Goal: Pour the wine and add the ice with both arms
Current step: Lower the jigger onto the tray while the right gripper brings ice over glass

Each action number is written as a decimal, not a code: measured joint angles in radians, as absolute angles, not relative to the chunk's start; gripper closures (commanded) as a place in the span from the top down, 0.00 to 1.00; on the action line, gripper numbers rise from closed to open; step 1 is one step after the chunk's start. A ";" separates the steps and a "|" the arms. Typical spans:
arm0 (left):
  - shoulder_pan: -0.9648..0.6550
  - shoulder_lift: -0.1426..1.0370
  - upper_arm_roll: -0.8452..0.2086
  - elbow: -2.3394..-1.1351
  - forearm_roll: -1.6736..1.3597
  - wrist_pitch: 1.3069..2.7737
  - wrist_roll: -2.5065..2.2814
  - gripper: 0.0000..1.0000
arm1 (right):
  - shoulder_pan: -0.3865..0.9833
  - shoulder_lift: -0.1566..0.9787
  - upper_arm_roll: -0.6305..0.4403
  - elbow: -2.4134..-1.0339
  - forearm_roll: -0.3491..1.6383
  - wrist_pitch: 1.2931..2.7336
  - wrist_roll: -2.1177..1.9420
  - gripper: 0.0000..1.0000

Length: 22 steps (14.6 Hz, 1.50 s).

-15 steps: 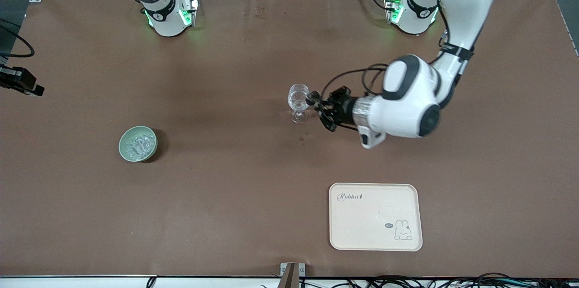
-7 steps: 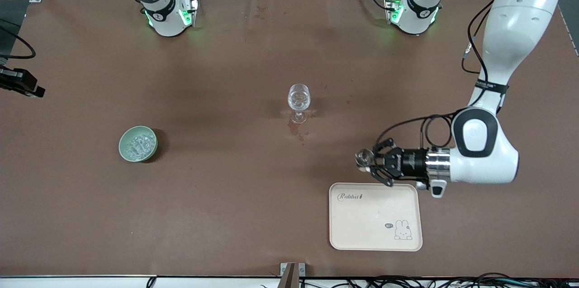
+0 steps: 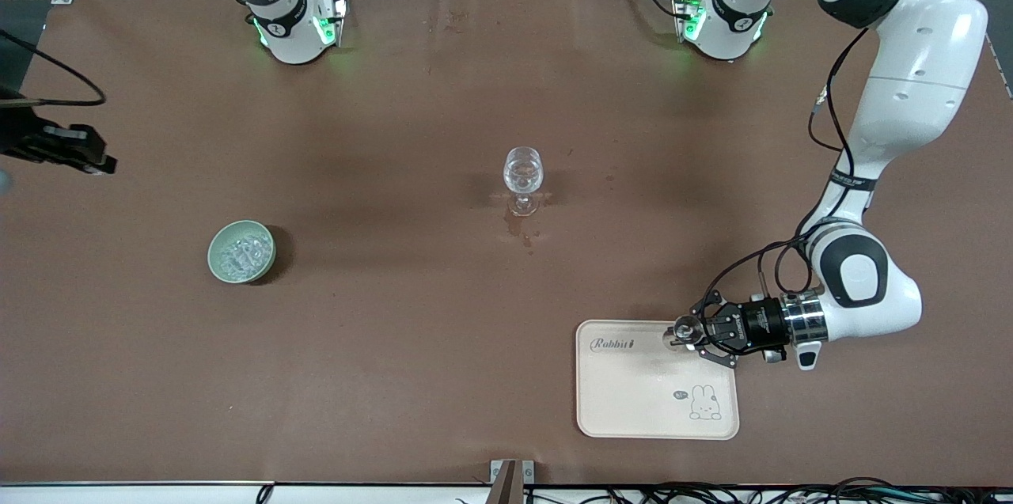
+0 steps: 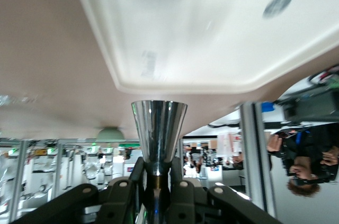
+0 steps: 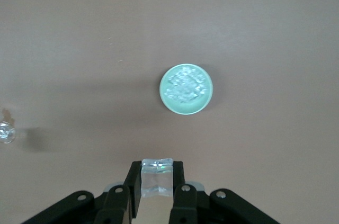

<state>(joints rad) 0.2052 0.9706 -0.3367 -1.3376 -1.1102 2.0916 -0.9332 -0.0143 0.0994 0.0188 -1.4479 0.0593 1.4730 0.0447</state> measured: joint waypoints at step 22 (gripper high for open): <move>0.201 1.091 -0.342 -1.309 -1.315 2.185 -0.765 1.00 | 0.491 0.502 0.345 -1.392 -0.030 1.842 0.997 0.01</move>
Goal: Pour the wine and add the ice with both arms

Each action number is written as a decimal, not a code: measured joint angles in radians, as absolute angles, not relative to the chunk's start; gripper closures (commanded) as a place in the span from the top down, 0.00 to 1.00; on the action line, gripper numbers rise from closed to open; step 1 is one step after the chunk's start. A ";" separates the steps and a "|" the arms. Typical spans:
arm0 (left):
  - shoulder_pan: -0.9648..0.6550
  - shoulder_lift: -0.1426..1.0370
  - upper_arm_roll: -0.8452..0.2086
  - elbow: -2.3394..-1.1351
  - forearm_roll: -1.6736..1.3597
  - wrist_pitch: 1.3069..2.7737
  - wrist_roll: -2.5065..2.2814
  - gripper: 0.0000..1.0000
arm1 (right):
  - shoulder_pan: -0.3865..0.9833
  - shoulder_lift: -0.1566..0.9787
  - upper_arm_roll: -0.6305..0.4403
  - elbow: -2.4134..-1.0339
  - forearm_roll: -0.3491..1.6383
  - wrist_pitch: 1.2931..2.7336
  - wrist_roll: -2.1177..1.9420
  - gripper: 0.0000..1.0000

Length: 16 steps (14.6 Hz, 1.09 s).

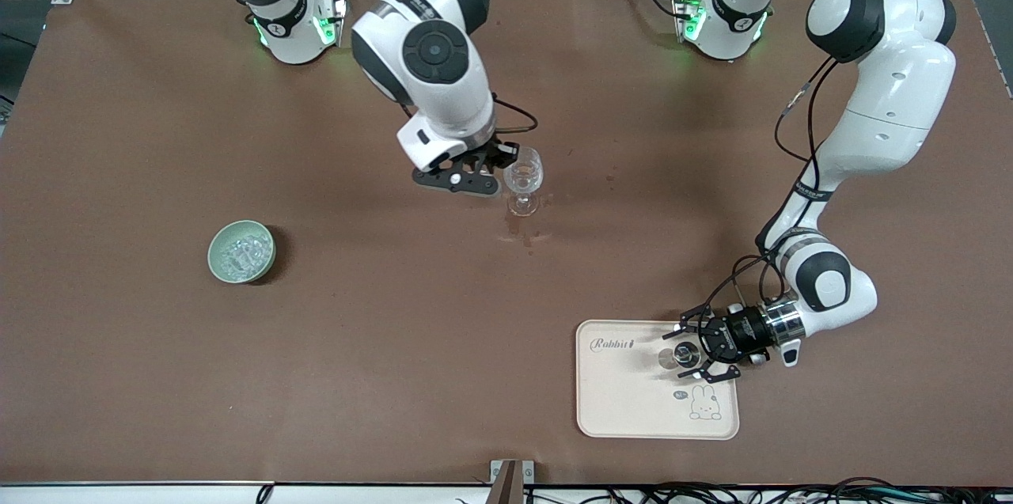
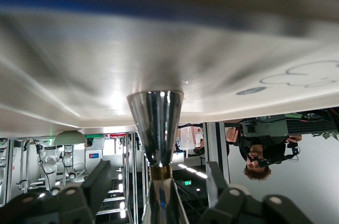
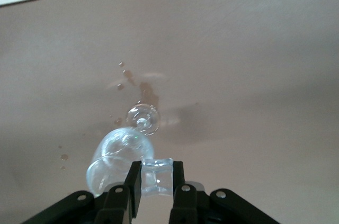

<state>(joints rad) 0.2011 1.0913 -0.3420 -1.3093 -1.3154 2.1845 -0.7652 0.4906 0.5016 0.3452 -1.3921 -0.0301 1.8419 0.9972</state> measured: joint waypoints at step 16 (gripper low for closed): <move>0.256 0.833 -0.383 -1.284 -0.357 1.944 -0.785 1.00 | 0.575 0.587 0.340 -1.343 -0.054 1.866 1.068 0.03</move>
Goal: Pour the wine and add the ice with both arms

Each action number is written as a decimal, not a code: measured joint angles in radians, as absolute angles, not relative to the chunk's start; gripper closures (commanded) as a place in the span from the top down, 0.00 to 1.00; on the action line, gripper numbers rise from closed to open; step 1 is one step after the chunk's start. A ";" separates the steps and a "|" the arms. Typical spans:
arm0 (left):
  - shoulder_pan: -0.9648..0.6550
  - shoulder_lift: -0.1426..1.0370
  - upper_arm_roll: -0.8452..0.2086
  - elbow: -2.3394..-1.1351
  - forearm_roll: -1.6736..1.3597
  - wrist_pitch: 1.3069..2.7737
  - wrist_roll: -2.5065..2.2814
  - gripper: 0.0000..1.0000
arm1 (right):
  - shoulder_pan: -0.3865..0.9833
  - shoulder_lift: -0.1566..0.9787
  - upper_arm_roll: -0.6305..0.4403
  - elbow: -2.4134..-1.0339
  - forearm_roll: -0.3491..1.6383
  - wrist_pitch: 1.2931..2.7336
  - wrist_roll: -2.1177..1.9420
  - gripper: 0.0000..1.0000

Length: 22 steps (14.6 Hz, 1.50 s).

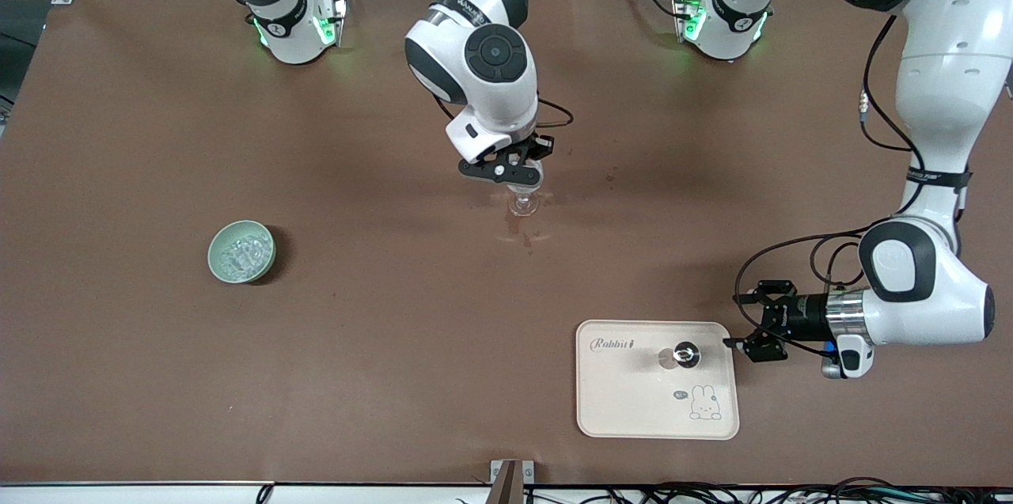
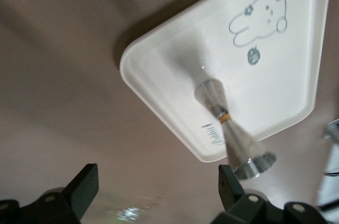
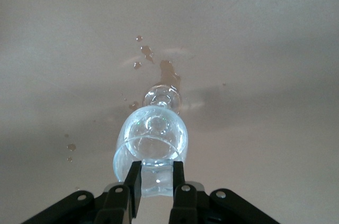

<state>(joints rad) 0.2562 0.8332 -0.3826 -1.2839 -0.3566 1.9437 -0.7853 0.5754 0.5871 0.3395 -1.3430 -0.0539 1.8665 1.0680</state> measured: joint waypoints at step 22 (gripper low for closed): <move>-0.015 0.072 -0.171 -1.444 0.046 1.489 -0.131 1.00 | 0.583 0.602 0.339 -1.339 -0.063 1.866 1.073 0.54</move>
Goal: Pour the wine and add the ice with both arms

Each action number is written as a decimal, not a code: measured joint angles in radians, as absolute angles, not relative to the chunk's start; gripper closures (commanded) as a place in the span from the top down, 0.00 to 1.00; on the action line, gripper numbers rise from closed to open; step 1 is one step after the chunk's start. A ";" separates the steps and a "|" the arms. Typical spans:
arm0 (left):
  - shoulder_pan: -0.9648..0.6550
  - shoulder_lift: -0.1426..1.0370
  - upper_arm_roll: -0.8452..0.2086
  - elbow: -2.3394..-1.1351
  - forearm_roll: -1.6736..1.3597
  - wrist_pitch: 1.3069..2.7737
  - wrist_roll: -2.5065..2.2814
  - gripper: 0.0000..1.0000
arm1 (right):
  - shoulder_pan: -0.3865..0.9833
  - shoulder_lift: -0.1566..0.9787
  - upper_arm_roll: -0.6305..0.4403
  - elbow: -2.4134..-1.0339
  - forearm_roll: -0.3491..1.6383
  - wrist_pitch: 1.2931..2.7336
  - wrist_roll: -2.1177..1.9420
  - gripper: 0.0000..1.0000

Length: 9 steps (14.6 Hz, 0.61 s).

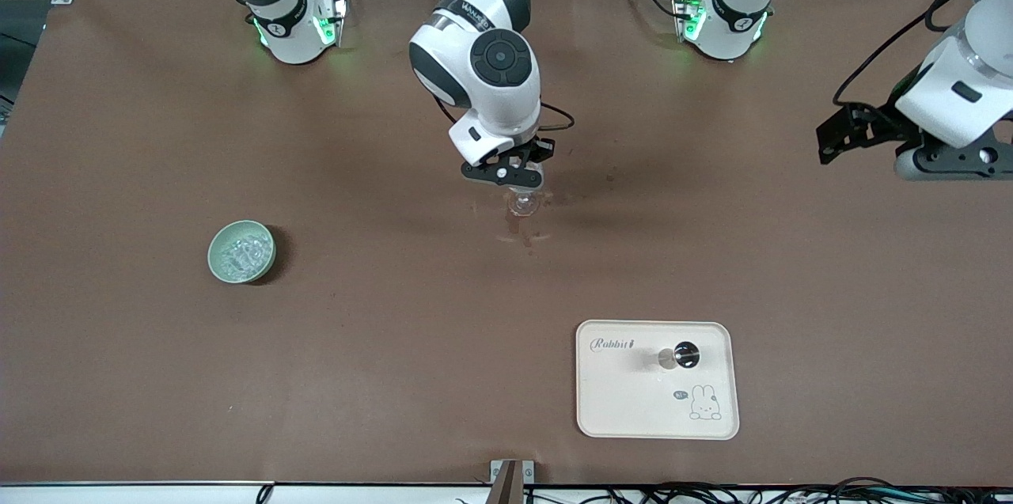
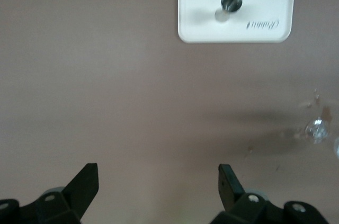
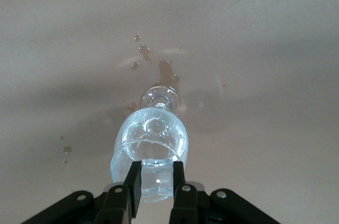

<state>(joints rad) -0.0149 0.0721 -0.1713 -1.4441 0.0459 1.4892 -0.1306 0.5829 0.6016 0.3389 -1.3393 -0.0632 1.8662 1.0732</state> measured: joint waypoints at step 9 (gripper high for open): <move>-0.052 -0.068 -0.099 -1.584 0.024 1.492 -0.117 1.00 | 0.576 0.601 0.332 -1.297 -0.066 1.846 1.081 1.00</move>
